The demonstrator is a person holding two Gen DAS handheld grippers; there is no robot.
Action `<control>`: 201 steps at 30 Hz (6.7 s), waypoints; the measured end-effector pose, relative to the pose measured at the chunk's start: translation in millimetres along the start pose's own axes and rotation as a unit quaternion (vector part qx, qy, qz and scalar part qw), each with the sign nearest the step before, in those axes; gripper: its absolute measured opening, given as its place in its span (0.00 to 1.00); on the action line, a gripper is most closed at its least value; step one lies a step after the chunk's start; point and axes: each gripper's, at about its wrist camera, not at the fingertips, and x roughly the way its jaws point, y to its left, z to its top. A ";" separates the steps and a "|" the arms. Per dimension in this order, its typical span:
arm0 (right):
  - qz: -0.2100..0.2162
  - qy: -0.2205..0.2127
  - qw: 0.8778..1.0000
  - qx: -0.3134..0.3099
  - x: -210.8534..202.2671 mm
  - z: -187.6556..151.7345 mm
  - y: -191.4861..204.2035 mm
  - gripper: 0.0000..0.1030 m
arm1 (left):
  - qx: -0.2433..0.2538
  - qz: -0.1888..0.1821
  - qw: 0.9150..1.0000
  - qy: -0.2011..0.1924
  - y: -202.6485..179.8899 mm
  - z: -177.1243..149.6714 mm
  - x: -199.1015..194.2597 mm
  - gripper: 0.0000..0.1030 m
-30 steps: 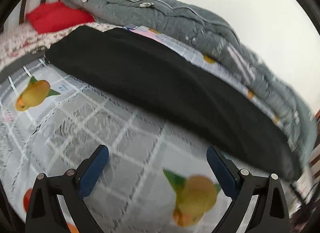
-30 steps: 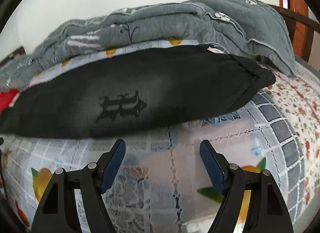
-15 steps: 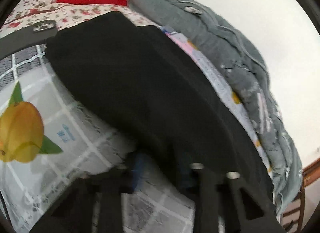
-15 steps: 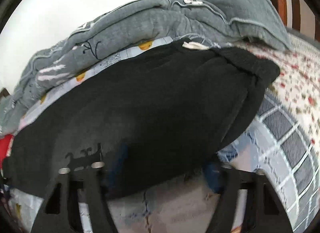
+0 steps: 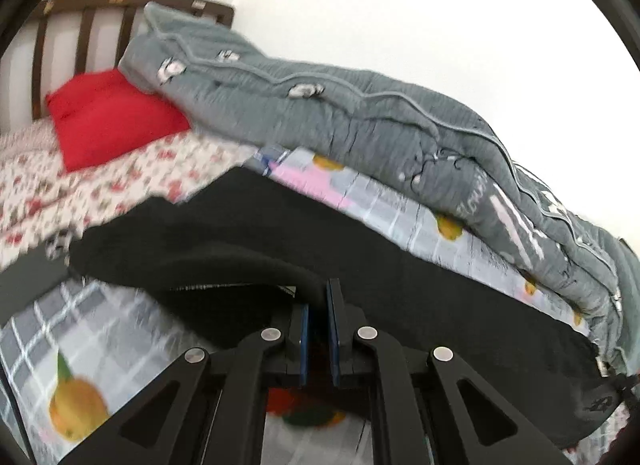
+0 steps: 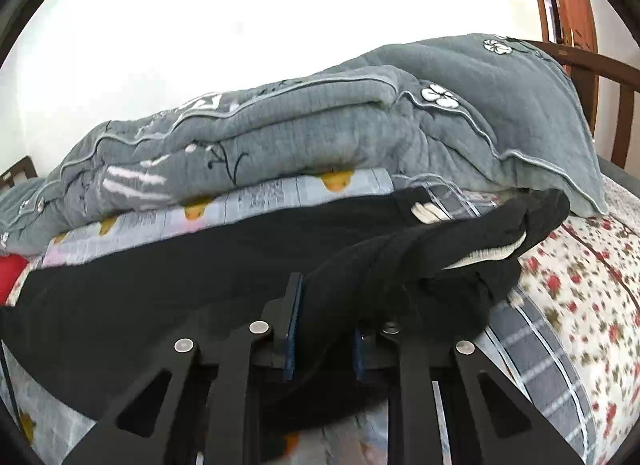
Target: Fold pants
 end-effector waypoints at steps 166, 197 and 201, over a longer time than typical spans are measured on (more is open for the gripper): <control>0.103 -0.018 0.992 -0.071 81.2 1.5 71.7 0.70 | 0.005 0.171 0.984 -0.052 -2.5 54.1 43.0 0.80; 0.118 0.100 0.986 0.056 -31.4 -86.4 -67.8 0.70 | -0.109 -0.084 0.978 0.157 -11.7 -112.4 -48.7 0.79; 0.130 0.128 0.980 0.073 -4.9 -76.4 -59.0 0.68 | -0.140 -0.087 0.973 0.159 -11.0 -102.4 -30.7 0.79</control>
